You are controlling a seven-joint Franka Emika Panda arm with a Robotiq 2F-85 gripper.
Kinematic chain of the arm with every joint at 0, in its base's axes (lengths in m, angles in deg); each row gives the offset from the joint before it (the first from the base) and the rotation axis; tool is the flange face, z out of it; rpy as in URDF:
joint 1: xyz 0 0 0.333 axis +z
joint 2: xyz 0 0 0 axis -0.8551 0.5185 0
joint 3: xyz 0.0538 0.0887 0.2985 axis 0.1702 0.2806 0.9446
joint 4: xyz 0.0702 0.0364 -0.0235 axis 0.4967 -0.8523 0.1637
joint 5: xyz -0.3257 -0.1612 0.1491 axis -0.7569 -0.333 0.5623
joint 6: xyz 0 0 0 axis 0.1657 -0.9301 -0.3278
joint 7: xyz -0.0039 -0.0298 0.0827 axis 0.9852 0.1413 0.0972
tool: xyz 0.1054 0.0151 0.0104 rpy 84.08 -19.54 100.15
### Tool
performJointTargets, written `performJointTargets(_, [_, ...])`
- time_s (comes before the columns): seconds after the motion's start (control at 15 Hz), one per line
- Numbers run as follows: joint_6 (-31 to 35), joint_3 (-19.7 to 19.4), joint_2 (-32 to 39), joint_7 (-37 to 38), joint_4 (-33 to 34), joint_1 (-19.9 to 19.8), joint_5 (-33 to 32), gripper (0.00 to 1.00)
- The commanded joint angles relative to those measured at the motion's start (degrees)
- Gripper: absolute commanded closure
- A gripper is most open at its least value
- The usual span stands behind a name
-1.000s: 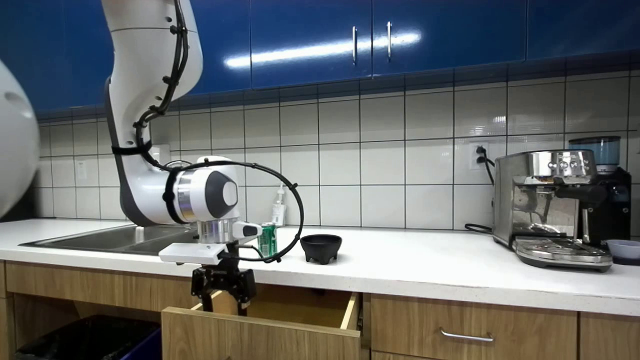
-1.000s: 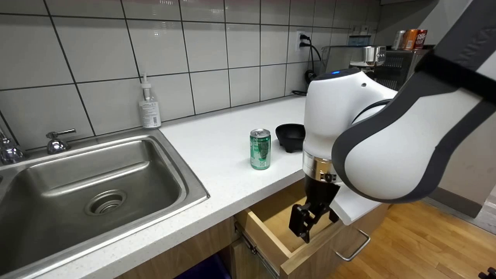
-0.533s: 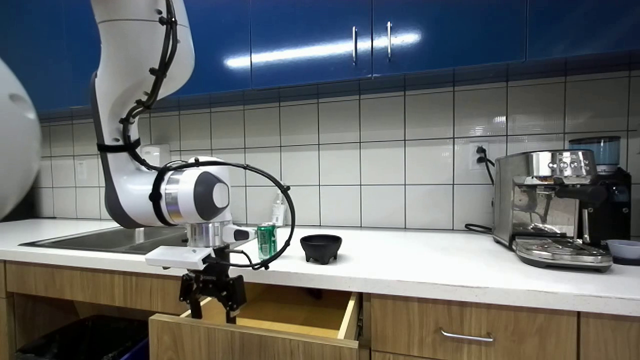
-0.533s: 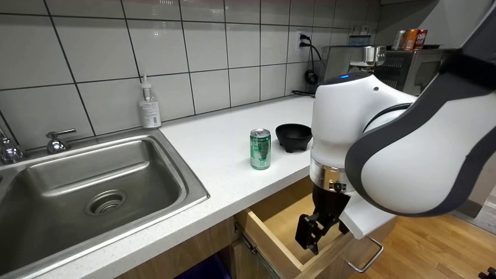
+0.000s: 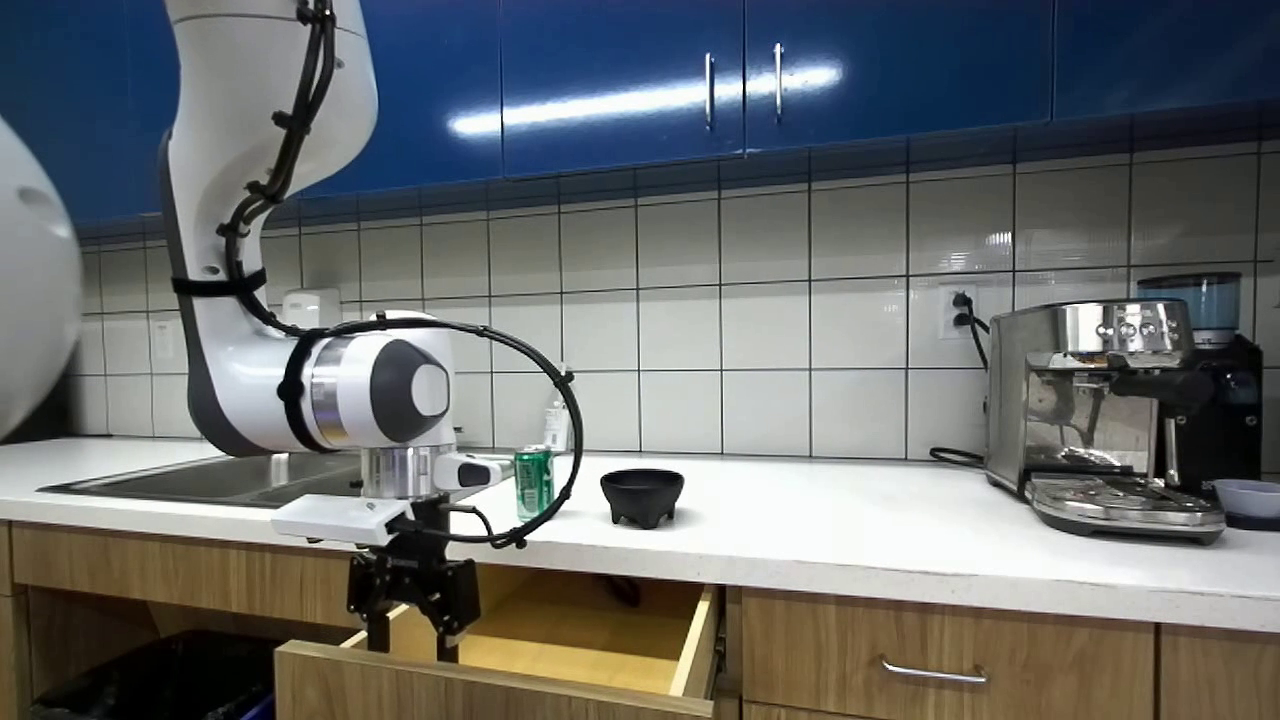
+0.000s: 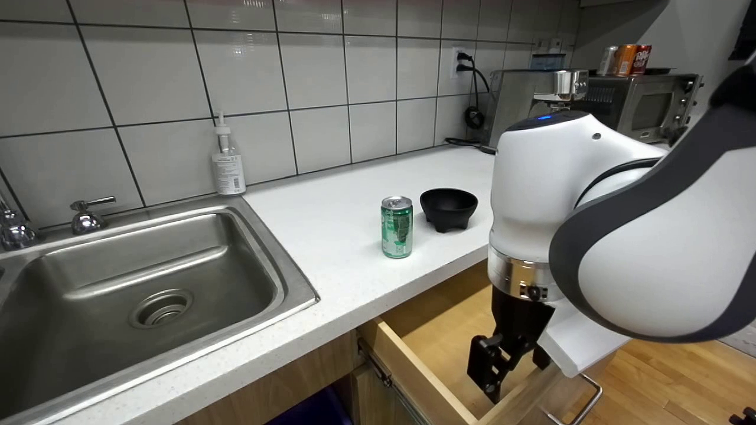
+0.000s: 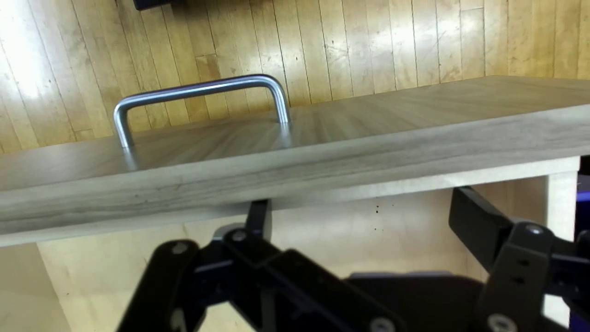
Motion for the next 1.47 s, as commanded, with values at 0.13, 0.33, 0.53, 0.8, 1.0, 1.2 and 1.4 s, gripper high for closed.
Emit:
performJointTargets(0.13, [-4.3, 0.6, -6.3, 1.0, -2.3, -0.8, -0.3, 0.00])
performJointTargets(0.33, [-7.4, 0.7, -9.6, 0.9, -2.1, -1.7, -0.6, 0.00])
performJointTargets(0.53, [-11.0, 0.9, -12.7, 0.7, -1.2, -3.1, -1.3, 0.00])
performJointTargets(0.8, [-14.9, 1.2, -16.3, -1.6, 0.1, -5.4, -0.5, 0.00])
performJointTargets(1.0, [-17.3, 1.3, -18.6, -2.7, 1.5, -6.7, -0.9, 0.00])
performJointTargets(1.2, [-20.4, 1.3, -19.7, -4.3, 4.1, -7.7, -1.1, 0.00])
performJointTargets(1.4, [-18.0, 1.7, -18.8, -3.4, 3.4, -7.9, -0.2, 0.00])
